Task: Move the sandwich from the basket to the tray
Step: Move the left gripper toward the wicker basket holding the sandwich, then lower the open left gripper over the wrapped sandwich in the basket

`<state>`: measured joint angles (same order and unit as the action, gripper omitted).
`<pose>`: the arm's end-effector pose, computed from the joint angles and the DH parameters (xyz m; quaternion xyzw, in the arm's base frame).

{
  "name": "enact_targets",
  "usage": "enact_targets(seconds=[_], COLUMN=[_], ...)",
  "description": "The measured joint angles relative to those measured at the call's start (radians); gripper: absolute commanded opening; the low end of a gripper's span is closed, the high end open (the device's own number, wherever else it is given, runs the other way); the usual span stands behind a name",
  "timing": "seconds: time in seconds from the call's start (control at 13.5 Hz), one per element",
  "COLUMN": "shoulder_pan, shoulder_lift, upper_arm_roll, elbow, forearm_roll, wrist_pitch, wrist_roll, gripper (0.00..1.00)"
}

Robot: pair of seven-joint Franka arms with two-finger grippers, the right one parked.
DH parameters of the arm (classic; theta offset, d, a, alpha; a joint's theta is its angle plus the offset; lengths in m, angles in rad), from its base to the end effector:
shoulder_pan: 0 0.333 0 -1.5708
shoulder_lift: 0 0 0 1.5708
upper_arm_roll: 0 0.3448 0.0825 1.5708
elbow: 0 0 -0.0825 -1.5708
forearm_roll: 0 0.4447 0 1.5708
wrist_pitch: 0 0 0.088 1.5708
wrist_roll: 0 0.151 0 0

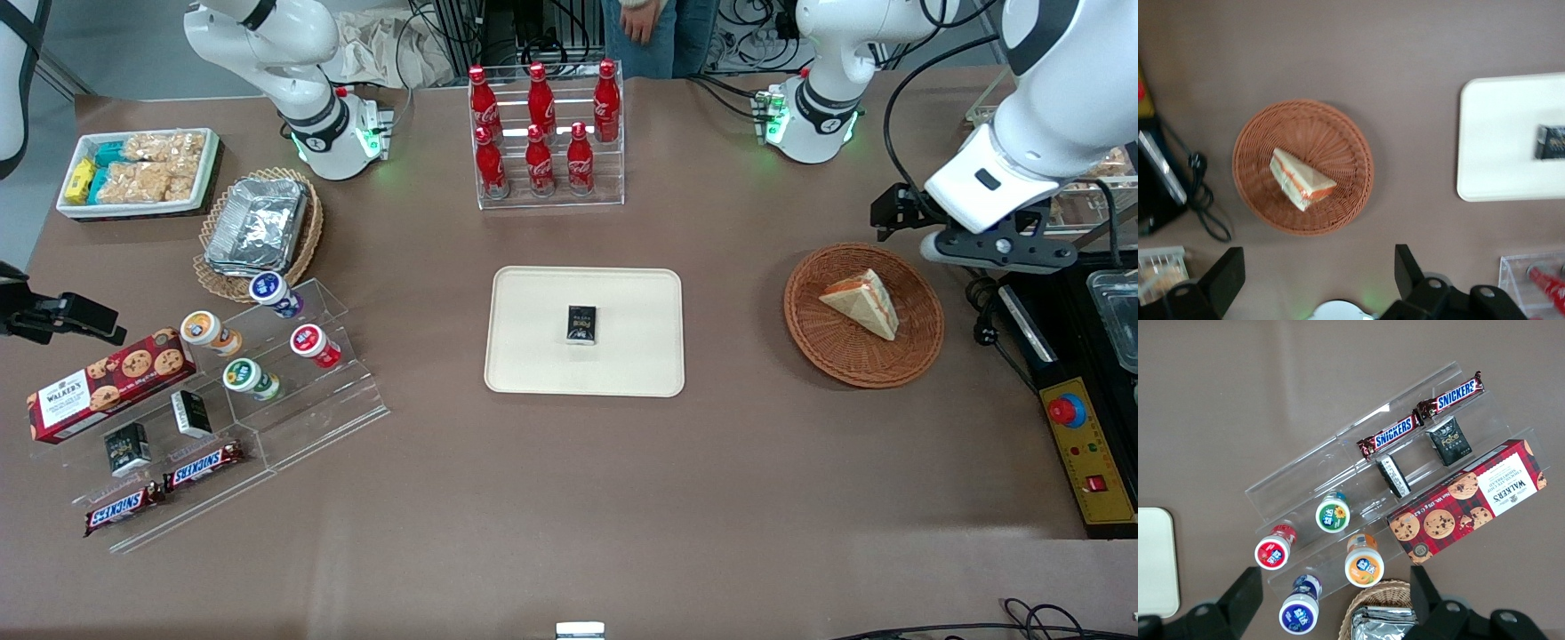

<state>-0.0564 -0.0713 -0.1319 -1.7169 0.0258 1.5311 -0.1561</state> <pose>0.5678 -0.1062 0.5715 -0.9981 0.0159 0.0537 0.0272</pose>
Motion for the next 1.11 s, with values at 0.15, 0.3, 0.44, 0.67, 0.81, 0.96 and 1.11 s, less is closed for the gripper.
enact_targets(seconds=[0.15,0.3,0.44,0.67,0.81,0.96,1.11], shoulder_pan=[0.025,0.077,0.138,0.163,0.163,0.163,0.163], shoulder_lift=[-0.009,-0.017,-0.049,-0.149,-0.189,-0.192,-0.179], upper_arm_roll=[0.002,0.003,0.005,0.005,-0.001,-0.001,-0.001], elbow=[-0.027,-0.050,-0.099,-0.251,-0.326,-0.385,-0.470], forearm_roll=[0.012,0.011,0.010,0.009,0.009,0.009,0.008], wrist_pitch=[0.002,0.008,0.043,0.128,0.144,0.177,0.253], wrist_roll=[-0.149,-0.231,-0.340,-0.554,-0.627,-0.671,-0.740], gripper=[1.00,1.00,1.00,1.00,1.00,1.00,1.00])
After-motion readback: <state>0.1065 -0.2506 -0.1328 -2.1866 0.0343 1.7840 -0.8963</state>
